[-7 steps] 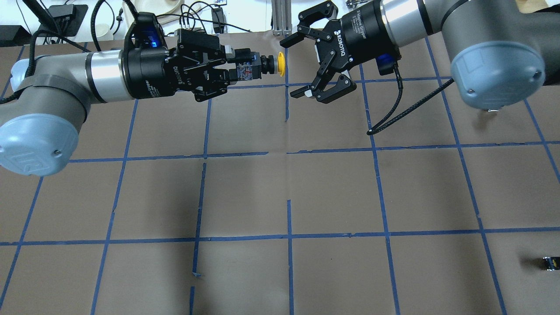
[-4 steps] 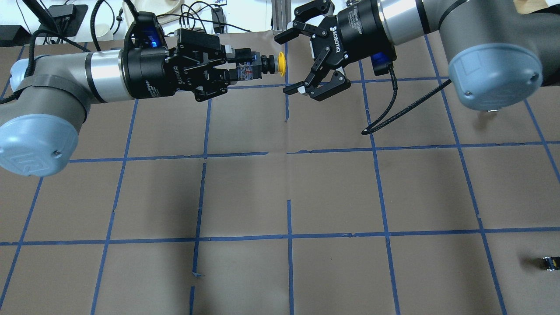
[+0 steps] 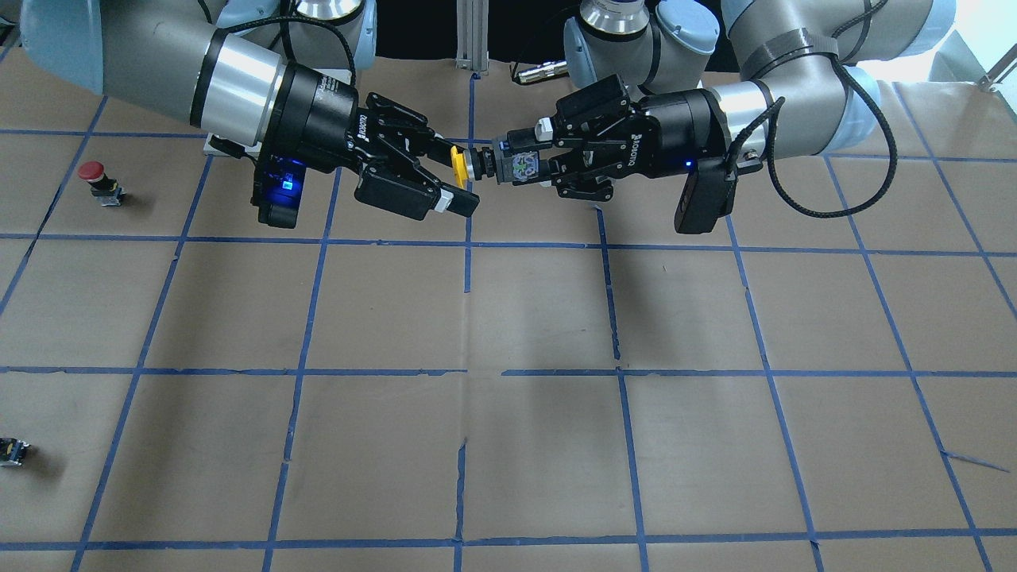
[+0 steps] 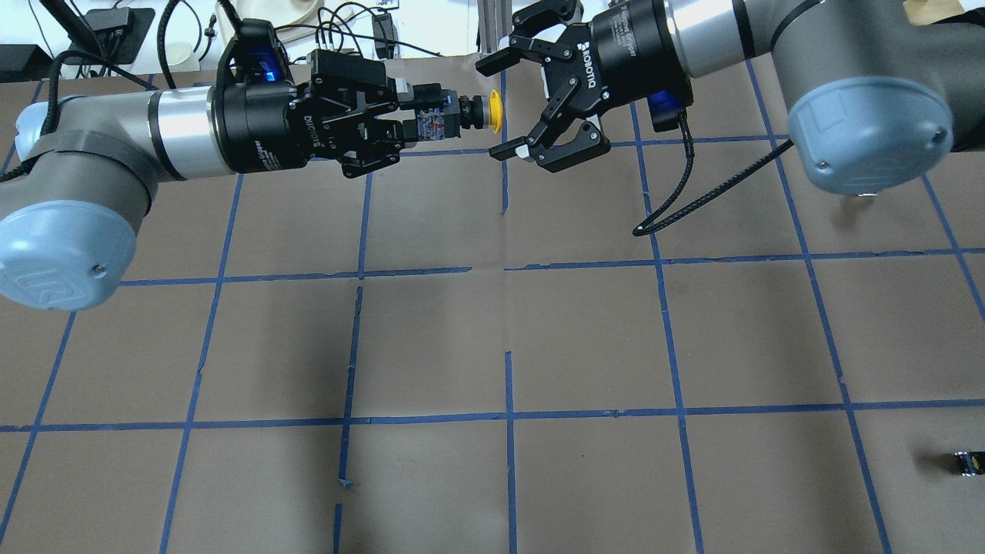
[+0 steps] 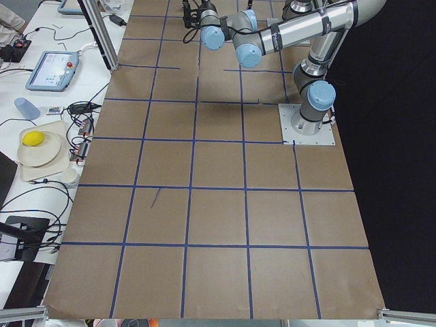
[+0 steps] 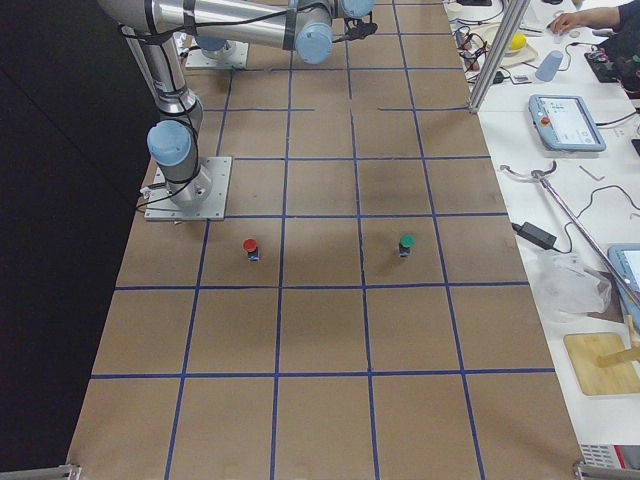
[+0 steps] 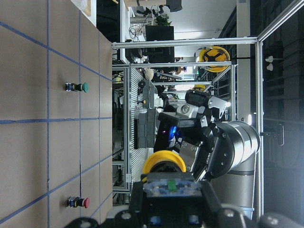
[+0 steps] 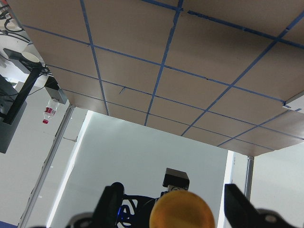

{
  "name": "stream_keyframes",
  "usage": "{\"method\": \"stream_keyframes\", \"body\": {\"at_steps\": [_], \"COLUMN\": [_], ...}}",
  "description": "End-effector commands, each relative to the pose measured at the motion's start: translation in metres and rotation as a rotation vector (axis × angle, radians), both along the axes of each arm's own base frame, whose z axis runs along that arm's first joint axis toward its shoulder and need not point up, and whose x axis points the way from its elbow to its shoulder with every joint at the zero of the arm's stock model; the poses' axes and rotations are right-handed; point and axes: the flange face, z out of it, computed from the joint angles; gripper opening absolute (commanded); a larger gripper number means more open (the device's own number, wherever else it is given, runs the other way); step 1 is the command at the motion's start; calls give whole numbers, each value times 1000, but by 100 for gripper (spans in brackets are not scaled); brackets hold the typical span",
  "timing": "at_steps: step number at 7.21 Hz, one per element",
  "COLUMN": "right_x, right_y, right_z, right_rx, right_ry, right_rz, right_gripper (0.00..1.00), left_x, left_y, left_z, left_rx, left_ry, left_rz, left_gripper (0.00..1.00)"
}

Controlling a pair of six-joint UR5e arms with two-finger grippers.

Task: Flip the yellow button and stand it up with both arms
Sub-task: 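Close the right gripper on the yellow cap held by the left gripper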

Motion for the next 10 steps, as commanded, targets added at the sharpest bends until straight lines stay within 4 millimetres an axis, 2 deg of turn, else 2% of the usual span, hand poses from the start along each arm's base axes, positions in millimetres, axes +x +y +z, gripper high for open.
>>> {"method": "stream_keyframes", "body": {"at_steps": [1, 3, 4, 5, 6, 9, 10], "right_x": [0, -1, -1, -1, -1, -13, -31], "right_y": [0, 2, 2, 2, 1, -7, -15], "right_z": [0, 4, 4, 4, 5, 3, 1], "right_rx": [1, -9, -7, -7, -9, -15, -29], "right_ry": [-2, -3, -3, -3, -8, -11, -3], "right_rz": [0, -1, -2, -2, -3, -21, -49], "right_gripper": [40, 26, 24, 23, 22, 20, 20], "left_x": [0, 0, -1, -1, -1, 1, 9], "left_y": [2, 2, 2, 2, 3, 2, 1], "left_z": [3, 4, 4, 4, 6, 7, -1], "left_rx": [-7, -10, -8, -5, 33, 28, 44], "left_ry": [-3, -4, -5, -3, -2, -20, -111], "left_rz": [0, 0, -2, -1, 3, 2, -2], "left_gripper": [10, 10, 12, 71, 90, 90, 90]}}
